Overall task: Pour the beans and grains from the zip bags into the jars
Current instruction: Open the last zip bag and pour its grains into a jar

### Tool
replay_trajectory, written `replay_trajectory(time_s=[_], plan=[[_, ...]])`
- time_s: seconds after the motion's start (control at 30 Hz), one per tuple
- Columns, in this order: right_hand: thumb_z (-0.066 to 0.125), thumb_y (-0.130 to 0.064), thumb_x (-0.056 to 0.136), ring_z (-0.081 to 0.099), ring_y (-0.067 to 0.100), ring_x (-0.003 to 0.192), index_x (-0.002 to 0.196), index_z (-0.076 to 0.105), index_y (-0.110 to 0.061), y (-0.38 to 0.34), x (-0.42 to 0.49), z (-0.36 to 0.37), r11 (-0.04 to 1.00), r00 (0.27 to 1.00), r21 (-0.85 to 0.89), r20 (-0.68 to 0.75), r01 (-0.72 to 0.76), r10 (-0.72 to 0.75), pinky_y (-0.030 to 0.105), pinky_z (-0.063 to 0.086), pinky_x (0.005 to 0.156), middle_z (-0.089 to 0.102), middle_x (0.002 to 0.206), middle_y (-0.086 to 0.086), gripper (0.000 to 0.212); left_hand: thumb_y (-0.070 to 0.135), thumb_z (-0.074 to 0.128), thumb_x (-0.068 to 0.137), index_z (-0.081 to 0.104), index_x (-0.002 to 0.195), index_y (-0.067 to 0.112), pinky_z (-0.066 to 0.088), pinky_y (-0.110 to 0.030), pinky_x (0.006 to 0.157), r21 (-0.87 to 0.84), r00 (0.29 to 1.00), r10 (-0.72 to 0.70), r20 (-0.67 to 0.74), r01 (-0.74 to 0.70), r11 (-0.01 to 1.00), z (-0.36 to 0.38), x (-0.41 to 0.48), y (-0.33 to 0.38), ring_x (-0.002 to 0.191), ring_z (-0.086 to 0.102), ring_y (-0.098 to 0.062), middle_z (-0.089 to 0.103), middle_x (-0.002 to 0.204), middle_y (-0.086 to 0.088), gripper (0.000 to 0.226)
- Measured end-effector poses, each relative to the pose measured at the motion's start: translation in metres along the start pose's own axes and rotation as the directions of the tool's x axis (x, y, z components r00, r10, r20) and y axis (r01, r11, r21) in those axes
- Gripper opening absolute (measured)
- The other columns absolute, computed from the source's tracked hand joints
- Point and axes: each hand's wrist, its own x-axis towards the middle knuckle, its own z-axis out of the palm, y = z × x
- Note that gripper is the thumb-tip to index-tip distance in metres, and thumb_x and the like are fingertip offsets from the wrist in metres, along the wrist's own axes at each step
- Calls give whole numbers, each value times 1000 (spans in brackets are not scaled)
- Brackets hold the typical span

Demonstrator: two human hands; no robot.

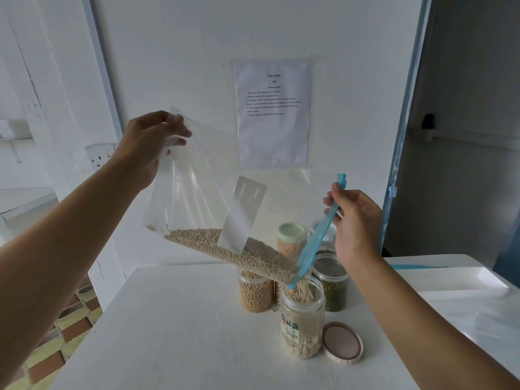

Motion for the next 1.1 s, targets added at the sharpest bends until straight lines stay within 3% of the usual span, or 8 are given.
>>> replay_trajectory(time_s=[0.3,0.67,1.1], plan=[[73,-22,92,72,15,81,84,72,-13,-2,-2,-1,1000,1000,2,-4,2,-2,43,57,91,75,78,-2,12,16,68,96,68,81,13,36,-51,116,3,1000,3,5,-3,1000,2,-2,4,105,63,-22,68,103,6,16],[73,-20,92,71,14,79,83,71,-13,-5,-2,-1,1000,1000,20,-7,-5,6,34,55,79,74,78,-1,11,19,69,96,68,80,14,36,-52,117,2,1000,8,4,-8,1000,2,-5,5,97,63,-18,68,95,8,17],[73,-20,92,71,12,79,85,71,-11,-7,-2,1,1000,1000,29,-4,-10,10,35,56,83,74,78,-2,11,20,69,96,68,80,14,37,-49,113,14,1000,20,-4,-20,1000,2,-5,10,96,63,-18,69,96,7,17]])
